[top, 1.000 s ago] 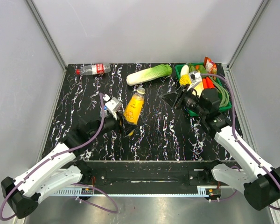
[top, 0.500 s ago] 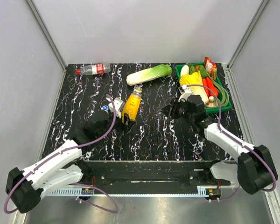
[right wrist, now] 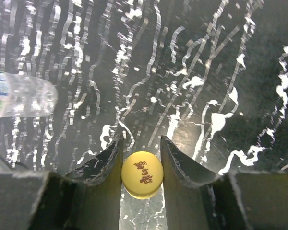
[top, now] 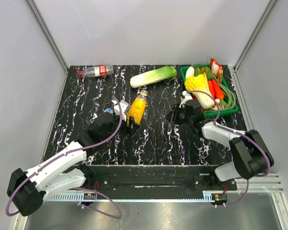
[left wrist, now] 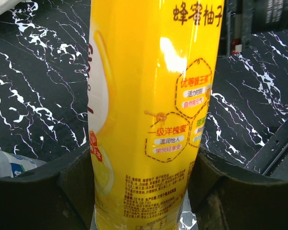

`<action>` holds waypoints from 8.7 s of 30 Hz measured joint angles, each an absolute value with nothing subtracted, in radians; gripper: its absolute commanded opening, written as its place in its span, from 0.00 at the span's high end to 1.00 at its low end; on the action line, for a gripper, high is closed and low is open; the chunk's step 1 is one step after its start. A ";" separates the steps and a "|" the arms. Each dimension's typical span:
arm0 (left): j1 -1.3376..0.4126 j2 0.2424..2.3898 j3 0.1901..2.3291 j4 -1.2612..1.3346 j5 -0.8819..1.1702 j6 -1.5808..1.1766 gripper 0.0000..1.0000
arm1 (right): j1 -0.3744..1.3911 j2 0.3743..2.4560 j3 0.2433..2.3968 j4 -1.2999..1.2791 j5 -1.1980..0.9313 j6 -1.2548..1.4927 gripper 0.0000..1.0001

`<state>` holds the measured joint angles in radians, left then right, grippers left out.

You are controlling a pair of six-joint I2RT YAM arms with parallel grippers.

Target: Unscrew the bottle caps

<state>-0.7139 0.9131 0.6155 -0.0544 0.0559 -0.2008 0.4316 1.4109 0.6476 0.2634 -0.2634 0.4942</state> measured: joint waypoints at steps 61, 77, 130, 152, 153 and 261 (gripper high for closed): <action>-0.795 1.003 0.847 -0.269 0.238 -0.257 0.94 | 0.431 1.208 0.989 0.263 -0.597 0.719 0.14; -0.843 1.049 0.881 -0.263 0.227 -0.239 0.93 | 0.430 1.224 0.988 0.303 -0.649 0.791 0.56; -0.845 1.016 0.875 -0.236 0.182 -0.242 0.01 | 0.429 1.186 0.955 0.326 -0.699 0.809 1.00; -0.845 0.846 0.875 -0.253 -0.024 -0.244 0.01 | 0.429 1.249 0.988 0.056 -0.231 0.282 1.00; -0.845 0.849 0.874 -0.253 -0.028 -0.244 0.01 | 0.429 1.261 0.989 0.063 -0.191 0.262 1.00; -0.527 1.034 0.810 -0.335 -0.366 -0.301 0.78 | 0.433 1.093 0.905 0.083 -0.167 0.381 0.00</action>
<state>-0.5270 1.0340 0.8104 -0.3351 -0.3660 -0.3012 0.4332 1.0935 0.9047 0.0834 -0.1669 0.3805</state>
